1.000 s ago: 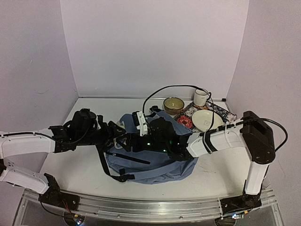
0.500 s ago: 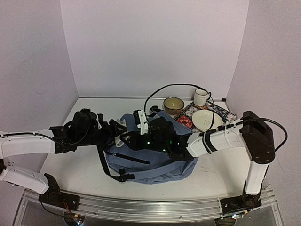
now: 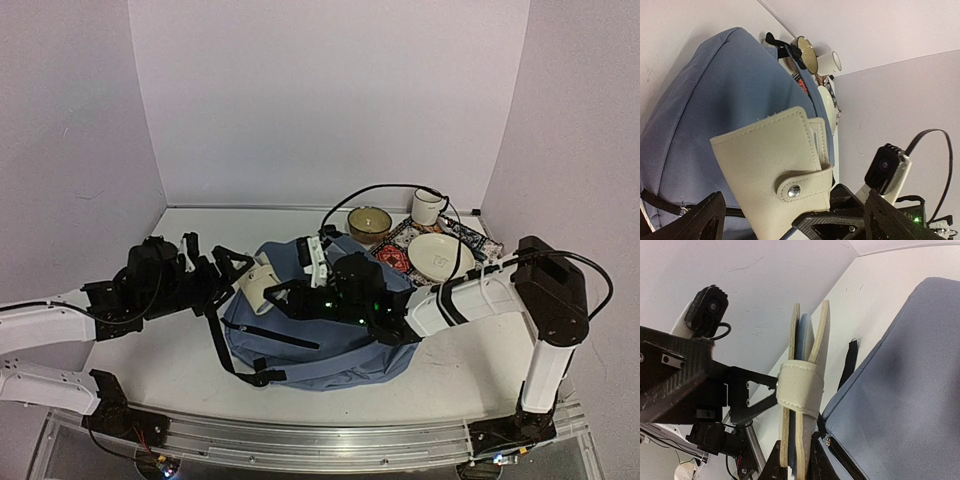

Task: Pack the student bag

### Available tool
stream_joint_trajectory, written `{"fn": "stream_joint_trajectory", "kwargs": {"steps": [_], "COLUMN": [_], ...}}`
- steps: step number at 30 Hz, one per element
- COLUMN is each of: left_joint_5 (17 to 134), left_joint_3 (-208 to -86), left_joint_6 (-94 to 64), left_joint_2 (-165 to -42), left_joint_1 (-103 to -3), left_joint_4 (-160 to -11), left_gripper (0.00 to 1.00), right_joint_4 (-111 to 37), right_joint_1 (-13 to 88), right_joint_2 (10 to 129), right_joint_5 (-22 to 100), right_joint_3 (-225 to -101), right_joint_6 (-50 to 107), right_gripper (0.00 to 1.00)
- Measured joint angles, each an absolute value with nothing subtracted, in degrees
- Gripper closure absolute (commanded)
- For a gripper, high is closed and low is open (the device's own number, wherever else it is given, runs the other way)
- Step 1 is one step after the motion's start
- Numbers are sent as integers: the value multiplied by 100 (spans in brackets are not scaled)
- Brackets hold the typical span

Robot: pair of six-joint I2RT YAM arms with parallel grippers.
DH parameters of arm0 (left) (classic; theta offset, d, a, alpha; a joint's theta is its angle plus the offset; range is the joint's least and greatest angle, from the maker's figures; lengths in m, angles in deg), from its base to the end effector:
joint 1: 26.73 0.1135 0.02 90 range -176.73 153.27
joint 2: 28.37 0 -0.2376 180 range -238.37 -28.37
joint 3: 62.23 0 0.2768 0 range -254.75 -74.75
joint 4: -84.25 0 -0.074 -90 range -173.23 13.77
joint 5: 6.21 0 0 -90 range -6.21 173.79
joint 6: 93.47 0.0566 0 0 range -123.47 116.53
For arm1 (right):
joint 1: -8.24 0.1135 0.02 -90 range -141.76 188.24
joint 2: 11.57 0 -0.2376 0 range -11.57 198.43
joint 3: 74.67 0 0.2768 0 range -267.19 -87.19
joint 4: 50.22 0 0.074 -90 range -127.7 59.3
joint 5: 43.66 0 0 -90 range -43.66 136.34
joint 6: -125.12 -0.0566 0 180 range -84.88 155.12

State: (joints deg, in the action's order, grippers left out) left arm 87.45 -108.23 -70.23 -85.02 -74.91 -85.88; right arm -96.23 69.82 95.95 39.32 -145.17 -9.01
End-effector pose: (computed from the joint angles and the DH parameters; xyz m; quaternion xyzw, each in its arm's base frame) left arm 0.1918 -0.2090 0.2151 -0.1505 0.8076 -0.4661 0.3284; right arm 0.2039 0.3912 0.1938 -0.1444 0.6337 0.6290 0.4266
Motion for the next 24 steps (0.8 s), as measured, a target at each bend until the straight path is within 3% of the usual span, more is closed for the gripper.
{"fn": "stream_joint_trajectory", "kwargs": {"steps": [9,14,24], "left_joint_5": [8219,7786,7170], "left_joint_3": [-10153,-9862,-9824], "left_joint_6": [-6798,-6796,-6781], "left_joint_2": [-8328,-8435,-8895], "left_joint_1": [-7216,-7121,-7089], "left_joint_4": [-9638,-10444,-11785], "left_gripper": [4,10,36], "right_joint_4": [-10355,-10724,-10957], "right_joint_1": [6751,6707,6668], "right_joint_2": [9326,9146,9073], "right_joint_5": [3555,3310,2875], "right_joint_3": [-14083,-14001,-14001], "right_joint_6": [-1422,-1636,-1877], "right_gripper": [98,97,95]}}
